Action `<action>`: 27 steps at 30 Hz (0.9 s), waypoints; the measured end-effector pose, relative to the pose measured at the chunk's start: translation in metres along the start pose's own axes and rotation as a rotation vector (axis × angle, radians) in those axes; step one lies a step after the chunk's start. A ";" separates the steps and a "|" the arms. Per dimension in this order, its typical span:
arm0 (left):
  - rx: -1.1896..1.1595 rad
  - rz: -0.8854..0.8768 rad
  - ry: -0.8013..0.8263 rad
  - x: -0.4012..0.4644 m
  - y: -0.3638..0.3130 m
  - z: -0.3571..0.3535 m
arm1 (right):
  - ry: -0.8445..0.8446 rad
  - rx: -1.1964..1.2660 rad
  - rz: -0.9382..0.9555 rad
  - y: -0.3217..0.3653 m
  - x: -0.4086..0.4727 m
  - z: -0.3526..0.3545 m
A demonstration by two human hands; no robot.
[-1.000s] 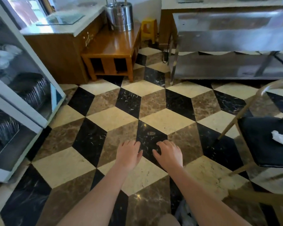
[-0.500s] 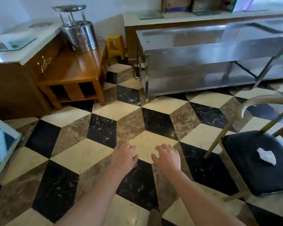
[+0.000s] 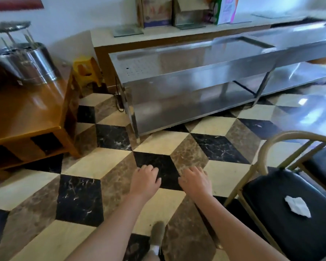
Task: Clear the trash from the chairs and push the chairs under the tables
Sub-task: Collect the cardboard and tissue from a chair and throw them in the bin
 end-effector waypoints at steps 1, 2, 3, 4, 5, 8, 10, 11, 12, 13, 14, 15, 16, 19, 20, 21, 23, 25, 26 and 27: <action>-0.002 -0.025 0.008 0.025 0.001 -0.002 | -0.016 -0.001 -0.017 -0.005 0.018 0.005; 0.003 -0.057 0.015 0.052 0.001 -0.001 | -0.032 -0.008 -0.037 -0.011 0.037 0.012; 0.013 -0.090 0.022 0.075 0.001 0.000 | -0.045 -0.014 -0.059 -0.015 0.053 0.019; 0.017 -0.128 0.021 0.100 -0.001 0.004 | -0.059 -0.024 -0.087 -0.021 0.070 0.027; 0.017 -0.170 0.016 0.129 -0.004 0.009 | -0.077 -0.035 -0.116 -0.028 0.091 0.036; 0.025 -0.281 0.017 0.199 -0.019 0.018 | -0.126 -0.055 -0.193 -0.049 0.139 0.061; 0.026 -0.349 0.036 0.236 -0.035 0.014 | -0.132 -0.063 -0.243 -0.067 0.163 0.069; 0.024 -0.378 0.049 0.252 -0.043 0.010 | -0.131 -0.067 -0.268 -0.077 0.172 0.070; 0.022 -0.406 0.066 0.266 -0.052 0.004 | -0.130 -0.069 -0.296 -0.087 0.180 0.069; 0.026 -0.436 0.086 0.280 -0.061 -0.002 | -0.131 -0.069 -0.326 -0.099 0.188 0.069; 0.032 -0.463 0.101 0.293 -0.071 -0.009 | -0.126 -0.067 -0.357 -0.111 0.195 0.069; 0.039 -0.488 0.115 0.307 -0.079 -0.015 | -0.125 -0.064 -0.385 -0.123 0.204 0.069; 0.044 -0.511 0.125 0.323 -0.088 -0.022 | -0.130 -0.066 -0.405 -0.135 0.214 0.070; 0.065 -0.566 0.149 0.378 -0.113 -0.039 | -0.139 -0.068 -0.454 -0.178 0.251 0.071; 0.080 -0.576 0.153 0.400 -0.122 -0.043 | -0.155 -0.062 -0.474 -0.194 0.265 0.072; 0.098 -0.585 0.151 0.422 -0.132 -0.045 | -0.176 -0.058 -0.490 -0.211 0.281 0.076; 0.129 -0.601 0.140 0.467 -0.153 -0.045 | -0.210 -0.064 -0.521 -0.246 0.312 0.086; 0.163 -0.617 0.134 0.511 -0.175 -0.042 | -0.221 -0.072 -0.552 -0.280 0.343 0.101; 0.172 -0.615 0.126 0.532 -0.186 -0.039 | -0.224 -0.074 -0.559 -0.296 0.358 0.109; 0.179 -0.610 0.113 0.554 -0.196 -0.036 | -0.230 -0.078 -0.556 -0.311 0.373 0.116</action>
Point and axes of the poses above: each hand's wrist, its own x-axis towards the middle knuckle, its own z-axis out of the back of the hand, y = z × x, the point moved 8 cm from there along x, towards the middle knuckle, and after that the axes turned 2 degrees about -z, right-handed, at the moved point
